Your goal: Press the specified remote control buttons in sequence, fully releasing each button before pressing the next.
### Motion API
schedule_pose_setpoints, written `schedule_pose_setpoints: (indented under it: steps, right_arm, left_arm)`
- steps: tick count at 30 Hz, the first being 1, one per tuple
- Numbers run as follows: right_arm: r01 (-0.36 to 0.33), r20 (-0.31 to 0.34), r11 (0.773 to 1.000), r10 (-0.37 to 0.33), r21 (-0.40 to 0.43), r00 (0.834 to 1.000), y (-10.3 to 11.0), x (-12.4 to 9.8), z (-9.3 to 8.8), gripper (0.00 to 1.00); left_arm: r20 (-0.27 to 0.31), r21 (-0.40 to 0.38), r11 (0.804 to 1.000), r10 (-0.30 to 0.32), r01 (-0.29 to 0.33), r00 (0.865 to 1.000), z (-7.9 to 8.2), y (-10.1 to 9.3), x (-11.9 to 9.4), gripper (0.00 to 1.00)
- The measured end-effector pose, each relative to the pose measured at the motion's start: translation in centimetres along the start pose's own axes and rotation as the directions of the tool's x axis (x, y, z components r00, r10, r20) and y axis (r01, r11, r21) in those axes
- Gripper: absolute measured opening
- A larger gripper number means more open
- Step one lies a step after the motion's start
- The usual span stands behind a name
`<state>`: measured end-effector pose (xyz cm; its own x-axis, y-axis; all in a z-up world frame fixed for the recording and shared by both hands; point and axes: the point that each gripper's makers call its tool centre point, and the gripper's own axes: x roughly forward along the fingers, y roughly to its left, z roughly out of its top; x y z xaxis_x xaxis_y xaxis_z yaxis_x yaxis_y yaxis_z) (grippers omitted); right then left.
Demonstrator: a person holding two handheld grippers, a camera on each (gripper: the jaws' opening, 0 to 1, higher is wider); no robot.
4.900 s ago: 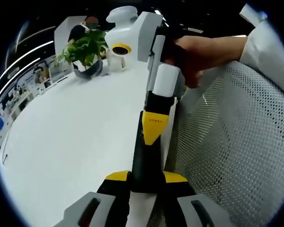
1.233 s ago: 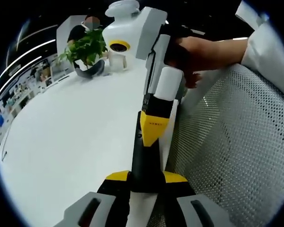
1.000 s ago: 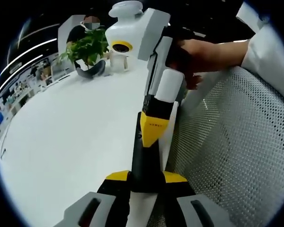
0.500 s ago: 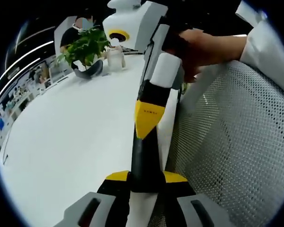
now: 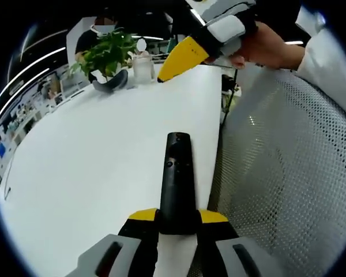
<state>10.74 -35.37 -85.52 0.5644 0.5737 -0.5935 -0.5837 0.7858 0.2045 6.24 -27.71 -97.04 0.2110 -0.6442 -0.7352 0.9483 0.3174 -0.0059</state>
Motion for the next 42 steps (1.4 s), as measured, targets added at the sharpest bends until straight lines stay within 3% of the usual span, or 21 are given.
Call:
schedule_pose_setpoints:
  steps: [8, 14, 23, 34, 42]
  right_arm:
    - [0.081, 0.089, 0.995, -0.076, -0.053, 0.993, -0.7, -1.4, 0.1, 0.17]
    - [0.095, 0.180, 0.990, -0.075, -0.103, 0.981, -0.3, -1.6, 1.4, 0.30]
    - [0.141, 0.204, 0.984, -0.117, -0.111, 0.972, -1.4, -1.5, 1.7, 0.50]
    - [0.189, 0.219, 0.974, -0.159, -0.123, 0.963, -2.1, -1.8, 1.8, 0.51]
    - [0.204, 0.256, 0.977, -0.183, -0.059, 0.949, -3.2, -2.5, 2.4, 0.51]
  left_arm:
    - [-0.031, 0.012, 1.000, -0.013, 0.014, 0.999, 0.0, 0.9, 0.2, 0.24]
    - [-0.060, 0.026, 0.999, -0.021, 0.023, 0.998, 0.0, 1.5, 0.4, 0.24]
    - [-0.081, 0.032, 0.999, -0.021, 0.024, 0.997, 0.0, 2.7, 0.4, 0.24]
    - [-0.114, 0.039, 0.998, -0.035, 0.040, 0.993, -0.2, 4.6, 0.4, 0.24]
    - [-0.155, 0.082, 0.994, -0.058, 0.072, 0.986, 0.0, 5.5, 0.5, 0.24]
